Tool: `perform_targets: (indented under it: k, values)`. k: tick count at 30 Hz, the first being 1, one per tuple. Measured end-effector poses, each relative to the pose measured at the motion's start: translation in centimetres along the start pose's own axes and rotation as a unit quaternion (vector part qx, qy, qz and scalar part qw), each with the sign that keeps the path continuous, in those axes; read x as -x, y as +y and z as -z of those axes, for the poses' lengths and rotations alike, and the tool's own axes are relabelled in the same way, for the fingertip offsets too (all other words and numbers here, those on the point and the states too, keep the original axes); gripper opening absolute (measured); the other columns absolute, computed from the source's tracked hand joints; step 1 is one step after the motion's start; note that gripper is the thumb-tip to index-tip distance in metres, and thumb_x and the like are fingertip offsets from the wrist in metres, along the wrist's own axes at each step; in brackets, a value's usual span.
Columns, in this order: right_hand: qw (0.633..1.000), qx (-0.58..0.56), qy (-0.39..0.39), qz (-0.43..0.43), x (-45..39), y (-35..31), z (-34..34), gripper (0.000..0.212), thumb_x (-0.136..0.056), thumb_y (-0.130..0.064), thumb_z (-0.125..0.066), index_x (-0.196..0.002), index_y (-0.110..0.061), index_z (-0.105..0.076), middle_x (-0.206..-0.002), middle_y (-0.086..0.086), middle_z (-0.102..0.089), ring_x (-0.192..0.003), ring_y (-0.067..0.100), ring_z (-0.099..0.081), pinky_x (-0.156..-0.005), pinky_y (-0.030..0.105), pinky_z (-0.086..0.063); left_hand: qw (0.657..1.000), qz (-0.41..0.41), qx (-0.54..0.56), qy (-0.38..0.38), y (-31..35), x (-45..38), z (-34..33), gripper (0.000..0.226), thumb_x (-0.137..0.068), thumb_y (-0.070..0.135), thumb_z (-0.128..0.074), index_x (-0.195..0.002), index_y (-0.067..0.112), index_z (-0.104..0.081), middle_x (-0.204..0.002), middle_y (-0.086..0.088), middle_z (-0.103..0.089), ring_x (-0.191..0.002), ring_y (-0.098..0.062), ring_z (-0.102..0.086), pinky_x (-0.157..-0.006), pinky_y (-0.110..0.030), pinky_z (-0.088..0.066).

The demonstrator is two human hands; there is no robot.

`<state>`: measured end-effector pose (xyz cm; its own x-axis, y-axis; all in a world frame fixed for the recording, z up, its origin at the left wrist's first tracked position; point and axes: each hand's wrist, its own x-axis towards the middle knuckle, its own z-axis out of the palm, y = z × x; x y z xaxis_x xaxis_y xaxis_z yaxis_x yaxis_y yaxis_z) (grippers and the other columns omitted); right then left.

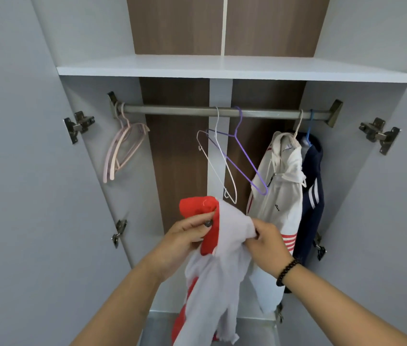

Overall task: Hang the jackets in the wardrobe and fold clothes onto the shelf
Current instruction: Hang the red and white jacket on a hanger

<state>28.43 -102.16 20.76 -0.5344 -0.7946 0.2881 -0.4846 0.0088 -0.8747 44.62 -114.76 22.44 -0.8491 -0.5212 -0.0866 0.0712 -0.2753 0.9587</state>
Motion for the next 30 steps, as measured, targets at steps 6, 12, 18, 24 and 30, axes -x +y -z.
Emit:
perform_targets:
  k: [6,12,18,24,30]
  values:
    - [0.992,-0.112,0.044,-0.044,-1.3,0.2,0.3,0.058,-0.082,0.017,-0.047,-0.074,-0.035,-0.072,-0.075,-0.015,-0.071,-0.069,-0.004,-0.060,-0.063,0.013,-0.050,0.989,0.070,-0.128,0.031,-3.8,0.4,1.1,0.030,-0.078,0.040,-0.065,-0.106,0.033,-0.073,-0.111,0.005,-0.072,-0.102,-0.015,-0.068,-0.083,-0.027,-0.052]
    - [0.988,-0.128,0.056,-0.065,-1.8,0.8,1.5,0.051,-0.082,0.017,-0.046,-0.086,-0.029,-0.068,-0.077,-0.020,-0.072,-0.070,-0.010,-0.062,-0.060,0.009,-0.048,0.972,0.090,-0.217,-0.004,-5.8,1.0,0.4,0.051,-0.071,0.060,-0.075,-0.111,0.029,-0.068,-0.106,0.013,-0.073,-0.100,-0.011,-0.069,-0.085,-0.024,-0.055]
    - [0.985,-0.129,0.047,-0.106,-1.2,1.7,3.9,0.029,-0.089,0.001,-0.055,-0.086,-0.025,-0.068,-0.077,-0.010,-0.070,-0.070,0.002,-0.062,-0.063,0.021,-0.051,0.973,0.030,-0.141,0.182,-4.7,0.9,-0.6,0.026,-0.099,0.030,-0.055,-0.085,0.023,-0.076,-0.083,0.003,-0.075,-0.075,-0.016,-0.070,-0.063,-0.024,-0.051]
    - [0.990,-0.070,0.052,-0.109,-0.4,3.1,6.1,0.037,-0.091,-0.002,-0.053,-0.056,0.001,-0.041,-0.057,0.003,-0.032,-0.060,0.014,-0.030,-0.057,0.025,-0.026,0.951,-0.018,0.124,0.281,-0.3,0.7,-1.2,0.030,-0.098,0.023,-0.052,-0.116,0.002,-0.064,-0.106,-0.022,-0.071,-0.095,-0.035,-0.070,-0.077,-0.041,-0.060]
    - [0.992,0.004,-0.075,-0.104,1.7,3.8,7.3,0.033,-0.092,-0.014,-0.060,-0.059,-0.014,-0.061,-0.058,-0.004,-0.057,-0.063,0.011,-0.051,-0.060,0.018,-0.041,0.944,-0.012,0.165,0.286,1.9,2.1,-3.0,0.050,-0.089,0.040,-0.064,-0.122,0.003,-0.059,-0.094,-0.021,-0.063,-0.079,-0.033,-0.064,-0.076,-0.044,-0.056]
